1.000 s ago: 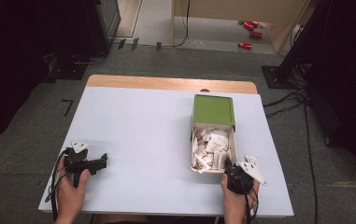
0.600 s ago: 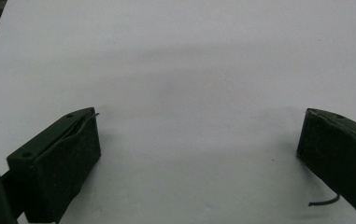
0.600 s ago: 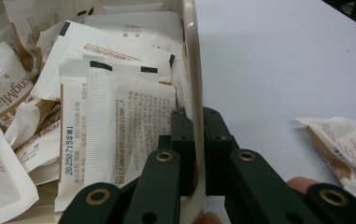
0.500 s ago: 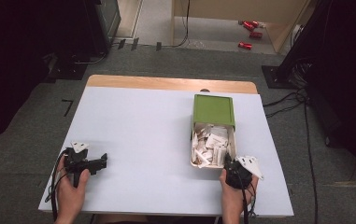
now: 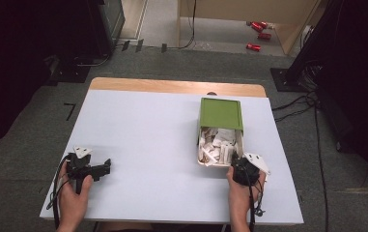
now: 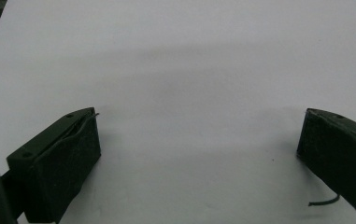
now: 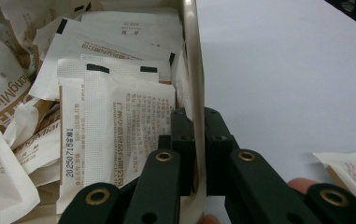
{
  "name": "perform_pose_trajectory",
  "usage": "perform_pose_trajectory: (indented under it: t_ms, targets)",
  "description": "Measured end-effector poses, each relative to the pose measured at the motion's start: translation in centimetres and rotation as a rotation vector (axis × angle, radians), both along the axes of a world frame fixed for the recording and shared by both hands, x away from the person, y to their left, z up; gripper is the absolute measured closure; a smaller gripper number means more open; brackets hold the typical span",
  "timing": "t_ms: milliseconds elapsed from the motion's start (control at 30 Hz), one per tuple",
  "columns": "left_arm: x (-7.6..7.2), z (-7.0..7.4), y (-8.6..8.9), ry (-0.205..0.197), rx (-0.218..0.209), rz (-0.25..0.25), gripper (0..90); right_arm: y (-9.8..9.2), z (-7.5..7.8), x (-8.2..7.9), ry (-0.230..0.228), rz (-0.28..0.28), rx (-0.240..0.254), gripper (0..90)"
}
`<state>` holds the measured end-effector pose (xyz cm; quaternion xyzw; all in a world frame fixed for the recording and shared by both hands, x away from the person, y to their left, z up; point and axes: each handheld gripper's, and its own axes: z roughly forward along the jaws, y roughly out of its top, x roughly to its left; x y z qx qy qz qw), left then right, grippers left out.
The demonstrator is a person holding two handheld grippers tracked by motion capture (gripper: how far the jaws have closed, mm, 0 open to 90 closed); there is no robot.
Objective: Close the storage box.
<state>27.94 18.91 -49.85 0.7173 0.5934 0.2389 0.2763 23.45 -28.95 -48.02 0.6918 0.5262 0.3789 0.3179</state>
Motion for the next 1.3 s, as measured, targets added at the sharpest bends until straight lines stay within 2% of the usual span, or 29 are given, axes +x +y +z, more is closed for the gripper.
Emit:
perform_pose_trajectory:
  t_ms: [267, 533, 633, 667, 833, 1000, 1300]
  targets:
    - [0.0, 0.0, 0.0, 0.0, 0.0, 0.0, 0.0, -0.2, 0.1, 1.2, 0.005, 0.005, -0.007, 86.6]
    - [0.0, 0.0, 0.0, 0.0, 0.0, 0.0, 0.0, -0.6, 0.1, 1.6, 0.012, 0.028, -0.002, 85.5]
    - [0.0, 0.0, 0.0, 0.0, 0.0, 0.0, 0.0, -1.2, 0.2, 1.5, 0.014, 0.042, 0.084, 81.4]
    - [0.0, 0.0, 0.0, 0.0, 0.0, 0.0, 0.0, -1.4, 0.3, 1.4, 0.01, 0.048, 0.092, 79.0]
    - [0.0, 0.0, 0.0, 0.0, 0.0, 0.0, 0.0, -1.8, 1.1, 0.2, 0.004, 0.081, 0.067, 72.9]
    - [0.0, 0.0, 0.0, 0.0, 0.0, 0.0, 0.0, -2.0, 1.6, -1.3, 0.013, 0.139, 0.037, 66.3]
    - [0.0, 0.0, 0.0, 0.0, 0.001, 0.0, 0.0, -1.8, 1.4, -4.1, 0.022, 0.202, 0.041, 58.6]
